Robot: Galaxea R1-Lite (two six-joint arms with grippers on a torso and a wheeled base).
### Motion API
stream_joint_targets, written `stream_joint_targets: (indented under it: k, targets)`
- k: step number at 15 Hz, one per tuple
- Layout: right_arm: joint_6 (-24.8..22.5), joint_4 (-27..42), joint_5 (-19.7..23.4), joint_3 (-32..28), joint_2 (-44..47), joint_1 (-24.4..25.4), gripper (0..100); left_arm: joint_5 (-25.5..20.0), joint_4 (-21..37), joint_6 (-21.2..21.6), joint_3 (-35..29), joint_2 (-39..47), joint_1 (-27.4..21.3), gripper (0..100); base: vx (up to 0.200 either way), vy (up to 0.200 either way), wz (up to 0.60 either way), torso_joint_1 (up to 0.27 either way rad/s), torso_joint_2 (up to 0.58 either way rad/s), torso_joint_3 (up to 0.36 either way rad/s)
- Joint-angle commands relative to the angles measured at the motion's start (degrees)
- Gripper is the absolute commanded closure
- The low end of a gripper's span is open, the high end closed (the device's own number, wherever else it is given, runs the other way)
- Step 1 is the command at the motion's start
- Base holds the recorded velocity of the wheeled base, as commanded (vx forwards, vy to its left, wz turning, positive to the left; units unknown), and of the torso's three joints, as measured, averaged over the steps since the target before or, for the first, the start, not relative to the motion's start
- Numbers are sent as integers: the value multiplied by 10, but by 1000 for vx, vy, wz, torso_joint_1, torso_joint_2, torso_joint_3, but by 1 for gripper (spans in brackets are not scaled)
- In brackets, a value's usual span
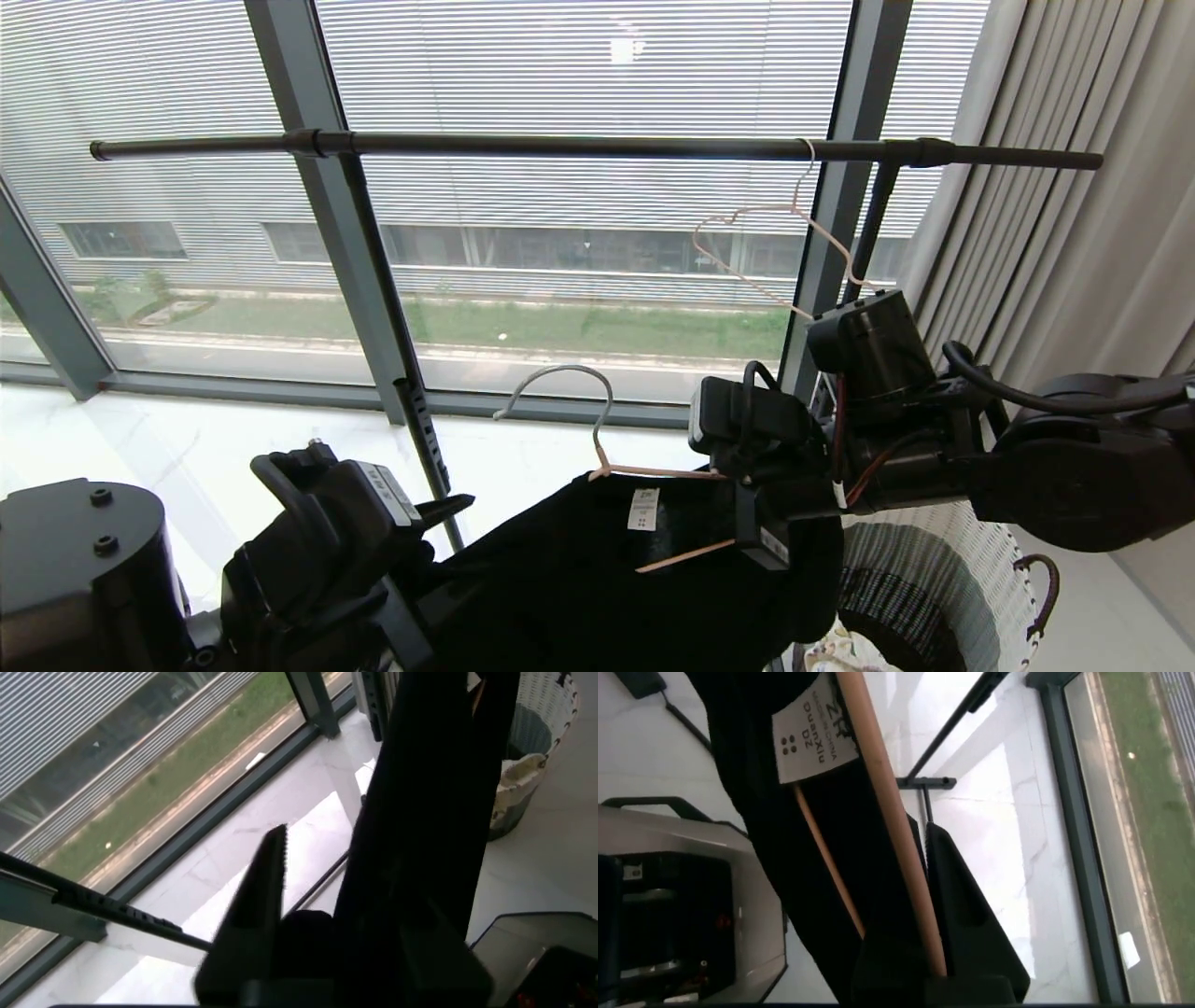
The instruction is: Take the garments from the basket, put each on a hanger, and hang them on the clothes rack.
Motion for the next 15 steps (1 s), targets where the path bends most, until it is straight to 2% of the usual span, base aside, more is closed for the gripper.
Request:
stream_joint_targets:
  k: [1,4,7,10,13,15]
  targets:
    - [1,0,4,1,-9,-2,100,1,0,1,0,0,0,0,0,0,0,0,0,0]
    - [1,0,4,1,-11,-6,100,1,0,3,1,0,0,0,0,0,0,0,0,0]
    - [-1,-1,5,1,-14,-32,100,1,0,3,26,-18,14,0,0,0,0,0,0,0]
    - [-2,-1,10,-1,-18,-81,100,1,0,4,84,-79,75,0,0,0,0,0,0,0]
    - [-1,-1,12,-2,-29,-91,100,0,1,-1,120,-88,148,0,0,0,0,0,0,0]
    - [-1,-1,16,-3,-32,-91,100,-3,1,-12,124,-76,165,0,0,0,0,0,0,0]
